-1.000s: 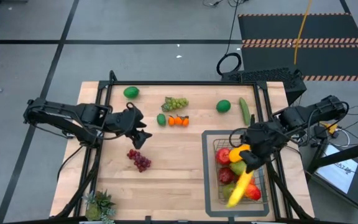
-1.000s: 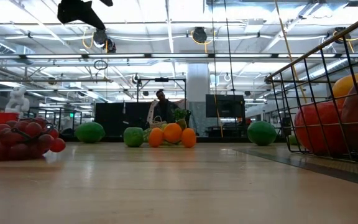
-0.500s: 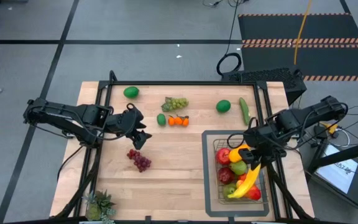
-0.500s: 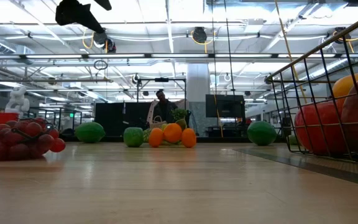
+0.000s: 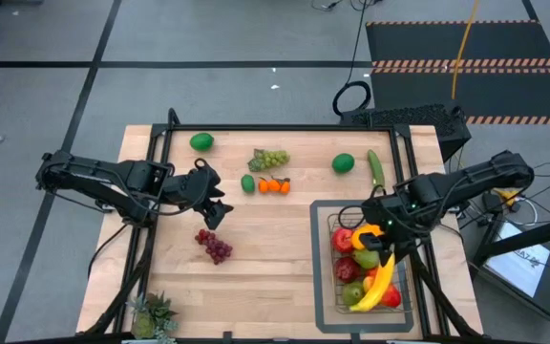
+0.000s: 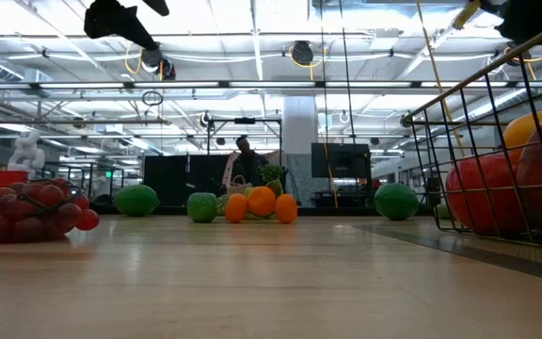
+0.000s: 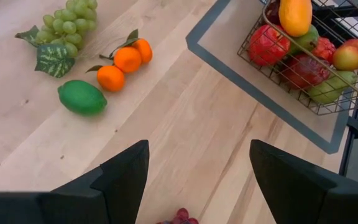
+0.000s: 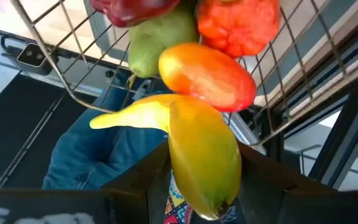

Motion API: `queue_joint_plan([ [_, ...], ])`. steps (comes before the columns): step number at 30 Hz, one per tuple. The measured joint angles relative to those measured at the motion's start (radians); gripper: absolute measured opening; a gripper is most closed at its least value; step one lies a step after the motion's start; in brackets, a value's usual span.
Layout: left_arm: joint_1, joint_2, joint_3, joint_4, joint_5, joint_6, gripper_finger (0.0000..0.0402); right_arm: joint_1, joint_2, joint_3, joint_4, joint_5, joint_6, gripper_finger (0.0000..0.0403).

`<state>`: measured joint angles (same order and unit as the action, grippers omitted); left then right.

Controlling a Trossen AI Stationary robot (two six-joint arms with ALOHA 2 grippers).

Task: Build produce basket
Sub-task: Put the yellow banana into the wire basket, then put the green cucumber into the wire basket

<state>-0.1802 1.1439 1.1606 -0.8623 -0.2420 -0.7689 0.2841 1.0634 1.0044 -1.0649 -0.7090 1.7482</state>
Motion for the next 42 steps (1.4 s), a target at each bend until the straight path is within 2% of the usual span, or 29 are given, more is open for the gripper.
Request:
queue_joint_plan([
  [11, -0.002, 0.000, 0.000, 0.000, 0.015, -0.031, 0.0275, -0.004, -0.002, -0.030, 0.133, 0.000, 0.001, 0.0222],
  [16, -0.009, 0.000, 0.000, 0.000, 0.017, -0.019, 0.0275, -0.001, -0.027, -0.030, 0.232, 0.039, 0.061, 0.0237],
  [23, -0.012, 0.000, 0.000, 0.000, 0.016, -0.023, 0.0275, 0.006, -0.053, -0.030, 0.492, 0.234, 0.137, 0.0226],
  [29, -0.012, 0.000, 0.000, 0.000, 0.005, -0.023, 0.0275, 0.000, -0.053, -0.030, 0.724, 0.491, 0.006, 0.0222],
  [32, -0.011, 0.000, 0.000, 0.000, 0.005, -0.023, 0.0275, -0.026, -0.053, -0.030, 0.791, 0.585, -0.069, 0.0222],
  [36, -0.010, 0.000, 0.000, 0.000, -0.007, -0.024, 0.0275, -0.074, -0.053, -0.030, 0.807, 0.657, -0.121, 0.0222],
  [42, -0.010, 0.000, 0.000, 0.000, -0.026, -0.062, 0.0275, -0.221, -0.053, -0.030, 0.735, 0.654, -0.228, 0.0221],
])
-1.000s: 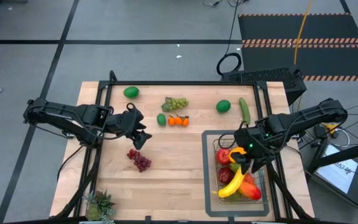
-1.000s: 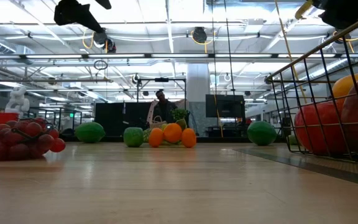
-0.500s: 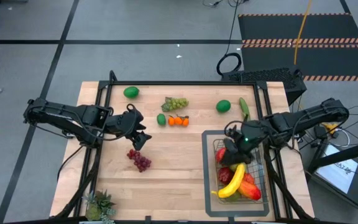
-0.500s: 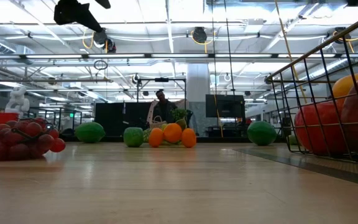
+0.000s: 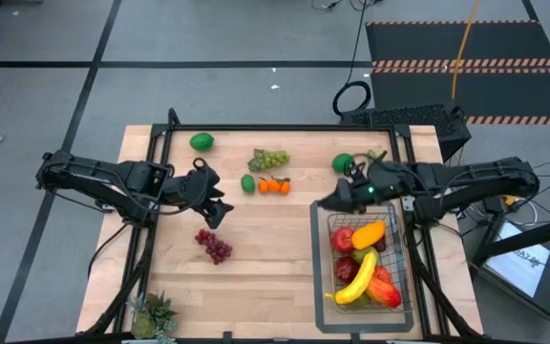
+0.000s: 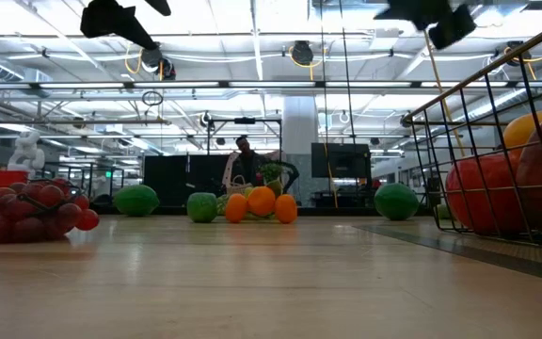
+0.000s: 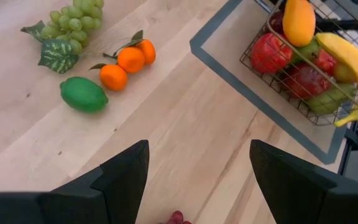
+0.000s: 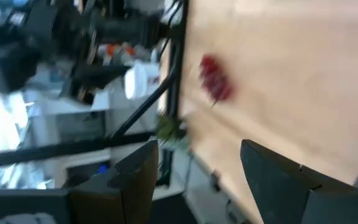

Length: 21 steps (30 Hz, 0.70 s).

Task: Build produce basket
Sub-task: Put the green cucumber into the wire basket

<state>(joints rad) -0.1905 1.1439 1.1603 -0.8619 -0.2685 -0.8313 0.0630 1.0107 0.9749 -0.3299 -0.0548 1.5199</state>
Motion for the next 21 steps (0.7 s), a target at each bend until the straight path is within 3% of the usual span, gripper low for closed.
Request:
queue_joint_plan([
  [5, 0.000, 0.000, 0.000, 0.005, -0.018, -0.027, 0.0275, -0.178, -0.004, 0.000, -0.090, -0.059, -0.214, 0.0221],
  [10, 0.000, 0.000, 0.000, 0.006, -0.067, -0.046, 0.0275, -0.375, 0.000, 0.000, -0.406, -0.133, -0.428, 0.0221],
  [13, 0.000, 0.000, 0.000, 0.007, -0.119, -0.057, 0.0275, -0.489, 0.002, 0.000, -0.570, -0.124, -0.603, 0.0221],
  [16, 0.007, 0.000, 0.000, 0.008, -0.182, -0.083, 0.0275, -0.591, 0.002, 0.000, -0.603, -0.082, -0.764, 0.0223],
  [21, 0.049, 0.000, 0.000, 0.008, -0.205, -0.114, 0.0275, -0.757, 0.044, 0.000, -0.695, -0.076, -0.771, 0.0235],
])
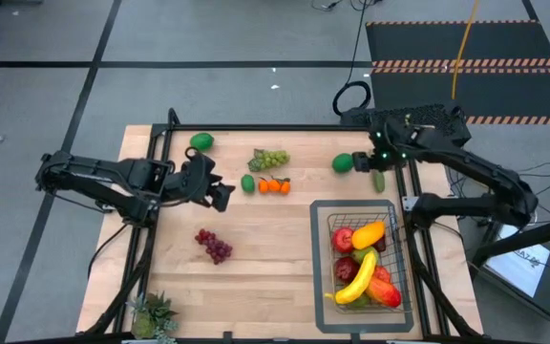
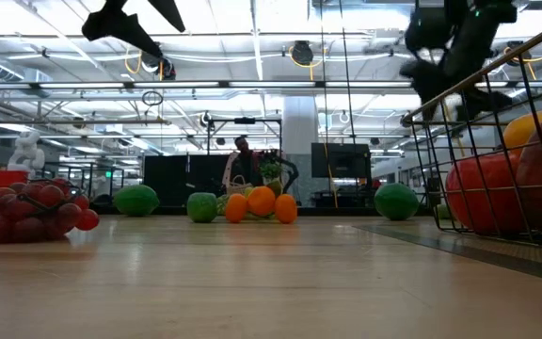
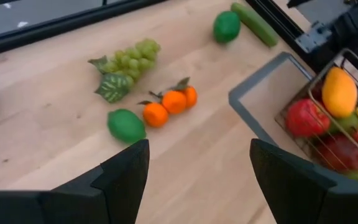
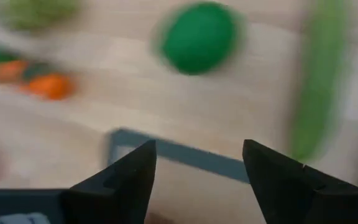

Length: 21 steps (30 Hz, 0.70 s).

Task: Build produce basket
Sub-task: Put the green cucumber into the wire basket

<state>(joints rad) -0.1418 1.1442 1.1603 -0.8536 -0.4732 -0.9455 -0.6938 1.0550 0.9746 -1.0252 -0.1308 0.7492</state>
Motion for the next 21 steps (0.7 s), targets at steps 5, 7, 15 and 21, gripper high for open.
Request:
queue_joint_plan([
  [5, 0.055, 0.001, 0.000, 0.010, -0.001, 0.014, 0.0275, -0.101, 0.067, -0.032, -0.013, 0.035, -0.108, 0.0251],
  [7, 0.077, 0.001, 0.000, 0.034, -0.003, 0.037, 0.0275, -0.125, 0.090, -0.037, 0.007, 0.051, -0.156, 0.0258],
  [15, 0.132, 0.001, 0.000, 0.130, -0.002, 0.126, 0.0275, -0.181, 0.207, -0.042, 0.012, 0.106, -0.300, 0.0274],
  [21, 0.151, 0.008, 0.000, 0.133, 0.006, 0.140, 0.0275, -0.190, 0.280, -0.042, 0.016, 0.171, -0.358, 0.0273],
])
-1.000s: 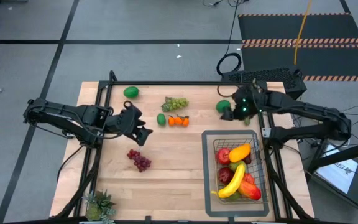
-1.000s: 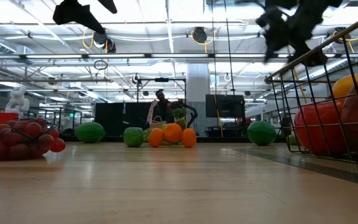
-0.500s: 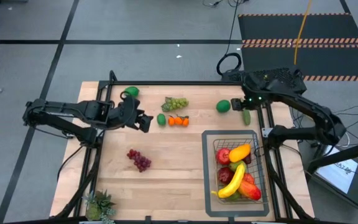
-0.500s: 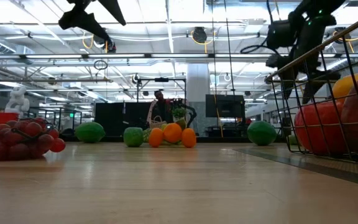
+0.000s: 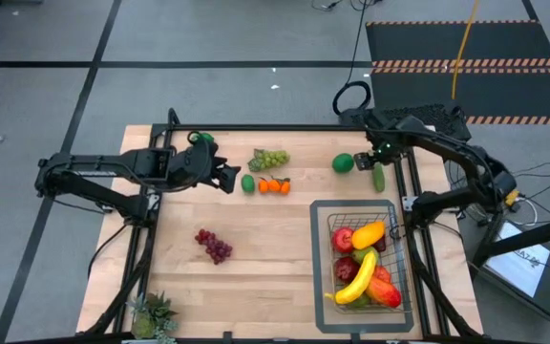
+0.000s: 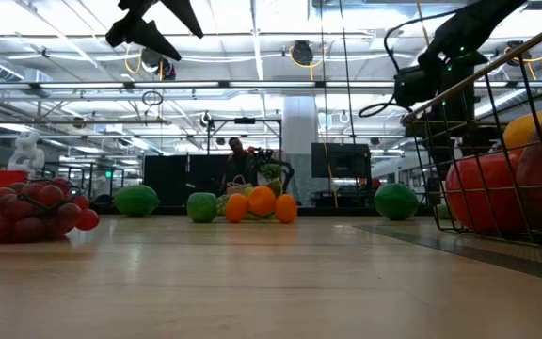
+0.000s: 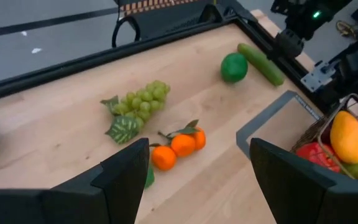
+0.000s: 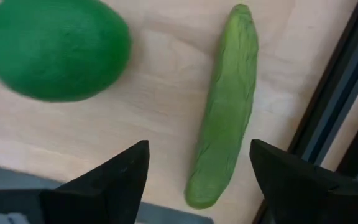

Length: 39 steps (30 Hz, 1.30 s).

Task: Build produce basket
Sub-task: Put the green cucumber into the wire basket

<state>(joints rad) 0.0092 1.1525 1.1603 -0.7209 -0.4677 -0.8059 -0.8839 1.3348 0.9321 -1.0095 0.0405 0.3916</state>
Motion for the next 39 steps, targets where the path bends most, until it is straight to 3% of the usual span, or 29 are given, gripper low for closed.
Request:
queue_joint_plan([
  [10, 0.004, 0.000, 0.000, 0.001, 0.018, -0.008, 0.0275, -0.005, 0.084, 0.000, 0.024, 0.105, -0.051, 0.0272],
  [22, 0.004, 0.000, 0.000, 0.001, 0.022, -0.006, 0.0275, -0.052, 0.188, 0.000, 0.067, 0.088, -0.102, 0.0269],
  [39, 0.004, 0.000, 0.000, 0.022, 0.023, 0.000, 0.0275, -0.090, 0.188, -0.090, 0.144, 0.060, -0.145, 0.0173],
])
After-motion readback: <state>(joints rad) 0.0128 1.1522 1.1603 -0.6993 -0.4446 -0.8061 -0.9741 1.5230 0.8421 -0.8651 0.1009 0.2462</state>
